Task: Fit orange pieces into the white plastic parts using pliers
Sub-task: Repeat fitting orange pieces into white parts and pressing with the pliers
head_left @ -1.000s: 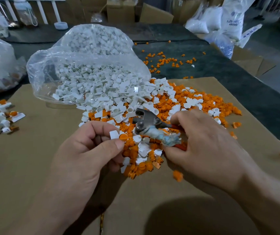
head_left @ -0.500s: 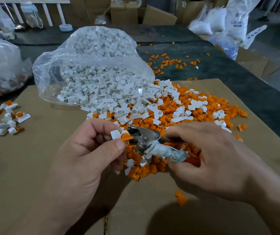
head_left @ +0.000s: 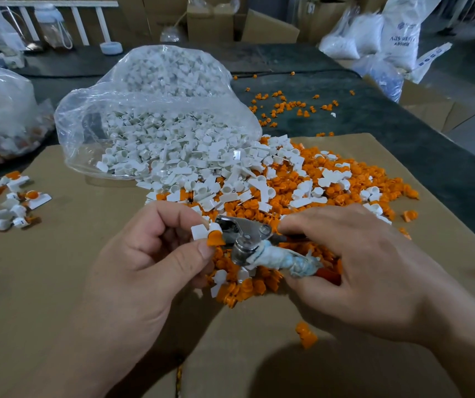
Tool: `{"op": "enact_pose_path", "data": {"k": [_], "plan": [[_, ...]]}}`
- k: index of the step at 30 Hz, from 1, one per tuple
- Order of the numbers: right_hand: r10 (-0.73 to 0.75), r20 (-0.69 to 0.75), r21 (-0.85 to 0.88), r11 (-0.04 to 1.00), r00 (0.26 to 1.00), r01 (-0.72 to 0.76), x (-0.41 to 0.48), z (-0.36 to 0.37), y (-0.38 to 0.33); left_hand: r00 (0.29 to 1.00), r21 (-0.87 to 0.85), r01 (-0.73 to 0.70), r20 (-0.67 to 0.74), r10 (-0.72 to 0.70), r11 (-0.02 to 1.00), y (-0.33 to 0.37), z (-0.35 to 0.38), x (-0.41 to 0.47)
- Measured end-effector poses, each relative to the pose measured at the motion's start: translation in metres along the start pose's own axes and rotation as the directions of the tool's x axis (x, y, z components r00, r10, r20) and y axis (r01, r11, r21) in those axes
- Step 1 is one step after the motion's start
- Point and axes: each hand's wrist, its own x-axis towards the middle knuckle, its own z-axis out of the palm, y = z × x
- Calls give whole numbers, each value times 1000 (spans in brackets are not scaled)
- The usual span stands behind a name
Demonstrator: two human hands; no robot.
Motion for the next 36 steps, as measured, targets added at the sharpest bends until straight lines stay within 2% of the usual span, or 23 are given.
{"op": "enact_pose_path", "data": {"k": [5,11,16,31,36], "plan": [[-9,4,-19,1000,1000,9,1,2,-3,1000,71,1,20,-3,997,-1,-3,0],[0,60,-33,999,998,2,3,4,-3,1000,66,9,12,-10,998,0,-2,-1],[-34,77,-120,992,996,44,7,9,-3,996,28,-31,90,28,999,9,8,-1],[-30,-1,-108,994,1000,30,5,7,-10,997,-14,-15,75,16,1000,9,5,-3],[19,56,-64,998,998,-15,5,14,-3,999,105,-37,-7,38,994,7,4,-1]]}}
